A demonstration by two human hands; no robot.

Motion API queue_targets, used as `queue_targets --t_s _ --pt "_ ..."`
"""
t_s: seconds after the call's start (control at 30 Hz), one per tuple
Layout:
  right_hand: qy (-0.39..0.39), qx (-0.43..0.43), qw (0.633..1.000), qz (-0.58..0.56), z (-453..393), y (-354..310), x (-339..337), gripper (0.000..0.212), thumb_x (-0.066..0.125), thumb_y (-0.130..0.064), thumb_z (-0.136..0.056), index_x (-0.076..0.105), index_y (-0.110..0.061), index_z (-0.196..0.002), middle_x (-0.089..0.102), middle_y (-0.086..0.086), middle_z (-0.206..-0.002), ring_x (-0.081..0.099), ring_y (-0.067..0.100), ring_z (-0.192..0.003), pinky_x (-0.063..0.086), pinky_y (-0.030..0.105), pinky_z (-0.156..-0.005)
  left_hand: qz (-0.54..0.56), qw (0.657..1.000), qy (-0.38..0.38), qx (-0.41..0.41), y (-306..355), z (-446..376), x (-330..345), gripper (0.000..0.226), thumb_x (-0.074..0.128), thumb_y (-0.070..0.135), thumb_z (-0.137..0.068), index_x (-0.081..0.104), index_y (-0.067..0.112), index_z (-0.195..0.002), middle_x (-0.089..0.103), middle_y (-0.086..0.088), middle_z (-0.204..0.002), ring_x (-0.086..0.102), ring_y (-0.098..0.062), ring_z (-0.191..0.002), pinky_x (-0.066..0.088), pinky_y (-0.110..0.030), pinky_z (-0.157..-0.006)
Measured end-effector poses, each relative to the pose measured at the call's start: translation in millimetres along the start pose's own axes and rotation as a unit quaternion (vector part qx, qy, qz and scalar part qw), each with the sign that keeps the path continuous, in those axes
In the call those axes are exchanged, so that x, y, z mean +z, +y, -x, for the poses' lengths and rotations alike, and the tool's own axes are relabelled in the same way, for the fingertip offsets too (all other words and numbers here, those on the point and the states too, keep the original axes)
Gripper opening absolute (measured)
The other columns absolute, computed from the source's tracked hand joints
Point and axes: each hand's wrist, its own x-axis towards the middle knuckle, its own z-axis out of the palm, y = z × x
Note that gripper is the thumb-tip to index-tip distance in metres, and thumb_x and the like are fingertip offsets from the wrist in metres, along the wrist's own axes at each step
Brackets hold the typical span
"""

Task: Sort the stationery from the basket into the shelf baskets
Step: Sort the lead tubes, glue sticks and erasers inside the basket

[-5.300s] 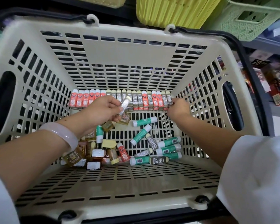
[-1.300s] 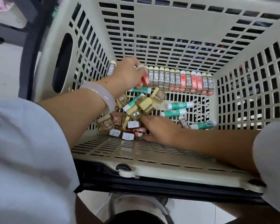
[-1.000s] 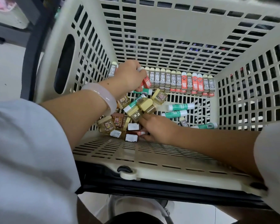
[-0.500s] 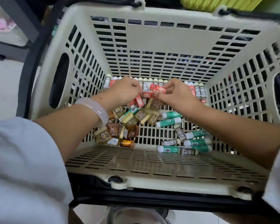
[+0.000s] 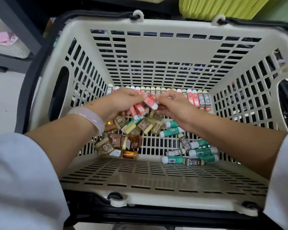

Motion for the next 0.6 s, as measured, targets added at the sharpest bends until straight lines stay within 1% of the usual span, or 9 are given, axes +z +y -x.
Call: queue_targets --t_s 0.03,0.1,0.17,0.23,0.33,0.4,0.5,0.53,0.6 --pt "0.002 -0.001 0.999 0.045 -1.6 2.2 -0.2 0.011 0.058 -0.011 -0.089 0.052 -0.014 -0.080 0.066 0.004 -0.079 0.062 0.011 -0.067 0.052 0.019 -0.060 -0.060 0.998 -0.001 0.011 0.3 1.1 -2.1 0.031 0.051 0.037 -0.091 0.061 0.008 -0.090 0.059 -0.002 -0.067 0.043 -0.009 -0.047 0.032 -0.014 -0.037" --pt "0.011 -0.002 0.995 0.103 -5.2 5.3 2.4 0.013 0.057 -0.008 -0.089 0.052 -0.015 -0.078 0.066 0.002 -0.073 0.057 0.008 -0.062 0.048 0.015 -0.052 -0.199 0.980 0.006 0.021 0.5 4.6 -5.1 0.030 0.051 0.037 -0.091 0.060 0.010 -0.081 0.058 -0.001 -0.071 0.048 -0.010 -0.053 0.039 -0.017 -0.045" --pt "0.014 0.000 0.993 0.117 -12.2 5.3 10.6 0.015 0.058 -0.006 -0.087 0.053 -0.014 -0.076 0.063 0.004 -0.075 0.053 0.008 -0.061 0.045 0.013 -0.047 -0.263 0.965 0.001 0.003 -2.6 9.3 -10.1 0.031 0.051 0.038 -0.091 0.060 0.010 -0.079 0.057 -0.001 -0.070 0.049 -0.011 -0.055 0.040 -0.019 -0.051" --pt "0.008 0.002 0.993 0.118 -20.9 3.5 25.5 0.015 0.058 -0.004 -0.087 0.053 -0.012 -0.075 0.060 0.005 -0.079 0.053 0.009 -0.063 0.048 0.016 -0.054 -0.231 0.973 -0.009 -0.028 -6.9 16.5 -19.5 0.030 0.049 0.035 -0.093 0.061 0.008 -0.084 0.057 -0.002 -0.066 0.048 -0.012 -0.052 0.040 -0.020 -0.051" --pt "0.010 -0.007 0.996 0.083 -36.6 0.9 53.7 0.015 0.059 -0.002 -0.086 0.051 -0.011 -0.078 0.059 0.007 -0.080 0.057 0.013 -0.067 0.055 0.026 -0.070 -0.143 0.988 0.028 -0.055 -10.5 24.5 -36.0 0.026 0.047 0.029 -0.095 0.061 0.007 -0.090 0.055 -0.003 -0.060 0.046 -0.009 -0.042 0.035 -0.016 -0.037" --pt "0.014 -0.025 0.996 0.078 -47.6 -1.1 71.2 0.018 0.059 0.000 -0.086 0.049 -0.012 -0.078 0.058 0.007 -0.079 0.058 0.013 -0.066 0.056 0.026 -0.067 -0.098 0.991 0.066 -0.067 -11.8 27.4 -41.2 0.026 0.047 0.026 -0.095 0.061 0.006 -0.089 0.054 -0.003 -0.057 0.043 -0.008 -0.039 0.032 -0.014 -0.031" --pt "0.034 -0.050 0.985 0.162 -62.4 0.0 88.6 0.015 0.062 -0.003 -0.085 0.051 -0.013 -0.079 0.059 0.006 -0.084 0.060 0.015 -0.072 0.055 0.028 -0.067 -0.070 0.991 0.081 -0.083 -13.3 30.0 -36.2 0.027 0.046 0.025 -0.095 0.060 0.004 -0.088 0.055 -0.005 -0.059 0.044 -0.010 -0.041 0.032 -0.013 -0.031" --pt "0.036 -0.059 0.980 0.185 -65.2 1.0 92.4 0.014 0.062 -0.005 -0.085 0.052 -0.014 -0.079 0.059 0.004 -0.085 0.058 0.014 -0.073 0.052 0.027 -0.065 -0.078 0.990 0.088 -0.080 -13.7 30.1 -32.8 0.028 0.047 0.026 -0.095 0.060 0.003 -0.089 0.057 -0.007 -0.063 0.046 -0.012 -0.045 0.034 -0.014 -0.035" --pt "0.033 -0.074 0.976 0.203 -68.1 3.2 97.6 0.015 0.062 -0.006 -0.085 0.055 -0.015 -0.075 0.057 -0.001 -0.079 0.054 0.011 -0.071 0.044 0.018 -0.056 -0.160 0.977 0.127 -0.059 -15.7 29.4 -29.1 0.028 0.048 0.031 -0.093 0.060 0.006 -0.088 0.062 -0.007 -0.073 0.054 -0.014 -0.055 0.042 -0.019 -0.047"
